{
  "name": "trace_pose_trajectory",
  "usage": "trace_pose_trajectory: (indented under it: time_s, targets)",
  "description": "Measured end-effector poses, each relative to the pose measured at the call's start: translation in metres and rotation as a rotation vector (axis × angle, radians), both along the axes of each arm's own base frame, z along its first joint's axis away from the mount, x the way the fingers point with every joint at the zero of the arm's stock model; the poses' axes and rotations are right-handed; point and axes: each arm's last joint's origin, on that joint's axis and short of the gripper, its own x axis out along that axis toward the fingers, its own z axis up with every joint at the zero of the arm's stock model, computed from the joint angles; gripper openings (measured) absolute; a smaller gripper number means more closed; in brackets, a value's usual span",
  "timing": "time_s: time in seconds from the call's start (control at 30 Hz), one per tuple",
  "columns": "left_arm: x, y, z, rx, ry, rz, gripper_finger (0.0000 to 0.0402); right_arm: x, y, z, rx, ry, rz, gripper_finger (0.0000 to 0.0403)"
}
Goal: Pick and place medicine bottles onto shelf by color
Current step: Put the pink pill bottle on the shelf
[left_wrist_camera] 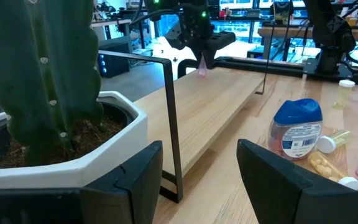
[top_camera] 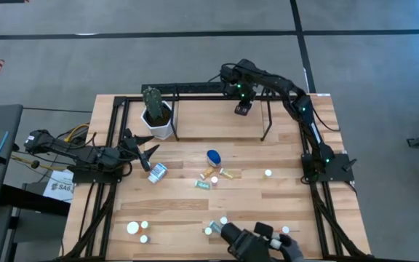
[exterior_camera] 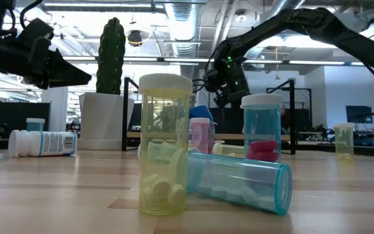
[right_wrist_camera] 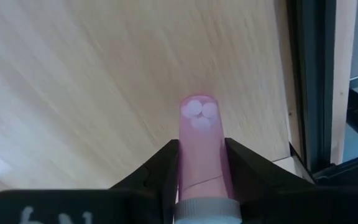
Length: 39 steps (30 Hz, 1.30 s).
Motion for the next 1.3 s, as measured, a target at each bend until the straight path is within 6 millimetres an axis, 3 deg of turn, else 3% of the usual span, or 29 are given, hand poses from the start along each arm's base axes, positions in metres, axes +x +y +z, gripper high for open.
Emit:
trace_pose_trajectory:
  time_s: [0.53,0.93,1.3]
  targets:
    - [0.000,0.000,0.000,0.000,0.000,0.000,0.0196,0.003,0.004,0.000,0.000,-0.001,0.009,0.0198]
    - [0.000,0.000,0.000,0.000,0.000,0.000,0.0196,0.009,0.011,0.001,-0.023,0.004,-0.031,0.0210]
    - [0.000,0.000,0.000,0.000,0.000,0.000,0.0196,0.001,0.015,0.031,-0.110,-0.028,-0.067,0.0209]
